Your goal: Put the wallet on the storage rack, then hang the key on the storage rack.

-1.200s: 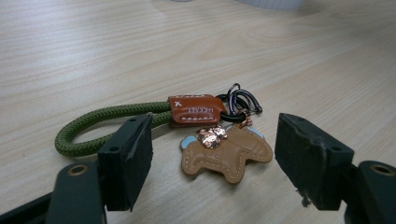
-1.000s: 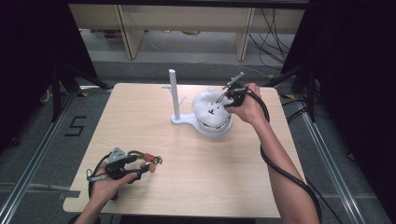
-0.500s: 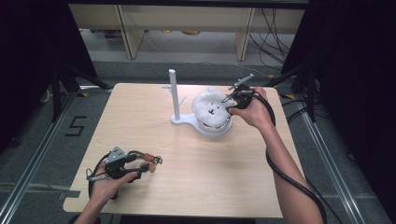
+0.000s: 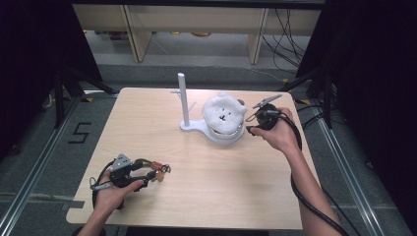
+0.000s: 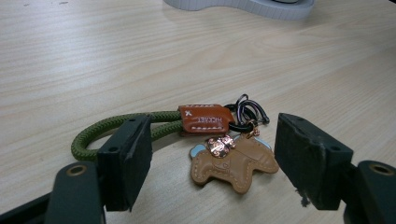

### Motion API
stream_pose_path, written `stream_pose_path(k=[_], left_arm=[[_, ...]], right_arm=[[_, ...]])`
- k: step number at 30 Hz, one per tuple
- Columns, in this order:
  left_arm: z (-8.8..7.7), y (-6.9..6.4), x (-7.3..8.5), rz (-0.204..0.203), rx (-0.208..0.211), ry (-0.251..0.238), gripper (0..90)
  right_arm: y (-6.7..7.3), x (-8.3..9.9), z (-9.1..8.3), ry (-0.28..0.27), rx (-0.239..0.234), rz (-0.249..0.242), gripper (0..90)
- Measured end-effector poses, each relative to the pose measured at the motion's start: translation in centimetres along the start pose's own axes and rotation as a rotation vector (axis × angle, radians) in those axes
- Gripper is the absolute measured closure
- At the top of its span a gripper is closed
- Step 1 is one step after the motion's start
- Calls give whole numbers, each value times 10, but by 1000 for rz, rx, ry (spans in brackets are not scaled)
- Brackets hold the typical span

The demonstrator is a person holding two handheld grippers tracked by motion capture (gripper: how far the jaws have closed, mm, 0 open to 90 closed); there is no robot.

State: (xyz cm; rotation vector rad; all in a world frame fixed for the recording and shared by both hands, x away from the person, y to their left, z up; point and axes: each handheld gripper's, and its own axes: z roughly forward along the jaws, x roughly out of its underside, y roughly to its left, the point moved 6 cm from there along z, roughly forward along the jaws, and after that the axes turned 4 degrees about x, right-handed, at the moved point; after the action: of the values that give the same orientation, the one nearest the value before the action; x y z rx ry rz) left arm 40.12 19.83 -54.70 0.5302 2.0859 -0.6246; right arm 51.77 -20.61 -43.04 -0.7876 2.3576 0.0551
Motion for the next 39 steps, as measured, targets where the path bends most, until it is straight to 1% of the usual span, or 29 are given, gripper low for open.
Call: stream_pose_path(k=[1, 2, 3, 4, 5, 6, 7, 10, 12, 13, 15, 16, 17, 19, 21, 22, 24, 25, 26, 27, 28, 29, 31, 32, 34, 35, 36, 37, 39], left_arm=[[-1, 0, 0, -2, -9, 2, 273], [-1, 0, 0, -2, -8, 1, 273], [-1, 1, 0, -1, -13, 3, 273], [-2, 0, 0, -1, -14, 3, 273], [-2, 0, 0, -3, -5, -3, 273], [-2, 0, -1, -5, -12, -3, 273], [-2, 0, -1, -6, -5, -6, 273], [-4, 0, -1, -6, -9, -8, 273], [-5, 0, -1, -15, -15, -14, 275], [-6, 1, -1, -11, -17, -13, 275], [-6, 1, -2, -10, -18, -11, 276], [-7, 1, -2, -12, -20, -12, 276], [-6, 1, -2, -19, -12, -18, 276], [-8, 3, -2, -23, -31, -9, 277], [-9, 3, -3, -22, -29, -17, 278], [-9, 3, -3, -26, -27, -19, 279], [-12, 4, -3, -31, -40, -12, 283], [-12, 4, -3, -38, -37, -17, 286], [-13, 4, -3, -42, -45, -12, 289], [-14, 4, -3, -45, -46, -11, 293], [-15, 3, -4, -46, -48, -10, 297], [-16, 3, -4, -50, -43, -12, 303], [-18, 3, -5, -49, -46, -4, 316], [-19, 3, -5, -51, -45, -1, 327], [-21, 3, -6, -58, -51, 10, 360], [-22, 4, -6, -63, -52, 15, 368], [-22, 4, -6, -69, -48, 8, 374], [-23, 4, -6, -73, -44, 20, 377], [-24, 4, -7, -82, -54, 18, 380]], right_arm=[[-1, 4, 1, -4, 3, -9, 457], [0, 9, 0, 7, 2, 9, 457], [0, 12, 0, 7, 0, 9, 458], [1, 16, -1, 17, -1, 26, 460], [0, 19, 0, 3, -2, 11, 460], [0, 22, 0, 3, -2, 17, 460], [2, 25, -1, 15, -7, 38, 461], [4, 34, 0, 17, -10, 57, 463], [4, 40, 1, 12, -14, 59, 464], [5, 42, 1, 13, -21, 68, 464], [5, 46, 2, 11, -20, 79, 464], [6, 48, 2, 8, -22, 95, 465], [6, 50, 2, 6, -24, 90, 468], [6, 53, 3, -14, -29, 103, 476], [9, 59, 4, 1, -38, 137, 486], [10, 61, 6, -6, -39, 145, 491], [10, 68, 8, -1, -49, 147, 502], [11, 71, 9, 2, -50, 173, 505], [12, 74, 11, -9, -54, 184, 509], [12, 78, 10, 14, -60, 188, 512], [13, 81, 11, 12, -63, 197, 516], [14, 83, 12, 3, -58, 219, 520], [14, 89, 10, 16, -60, 223, 529], [15, 91, 12, 3, -62, 236, 536], [17, 97, 11, 18, -64, 248, 546], [18, 98, 11, 16, -63, 257, 549], [19, 100, 13, 4, -68, 265, 550], [20, 102, 12, 20, -66, 269, 553], [21, 105, 11, 32, -69, 271, 559]])
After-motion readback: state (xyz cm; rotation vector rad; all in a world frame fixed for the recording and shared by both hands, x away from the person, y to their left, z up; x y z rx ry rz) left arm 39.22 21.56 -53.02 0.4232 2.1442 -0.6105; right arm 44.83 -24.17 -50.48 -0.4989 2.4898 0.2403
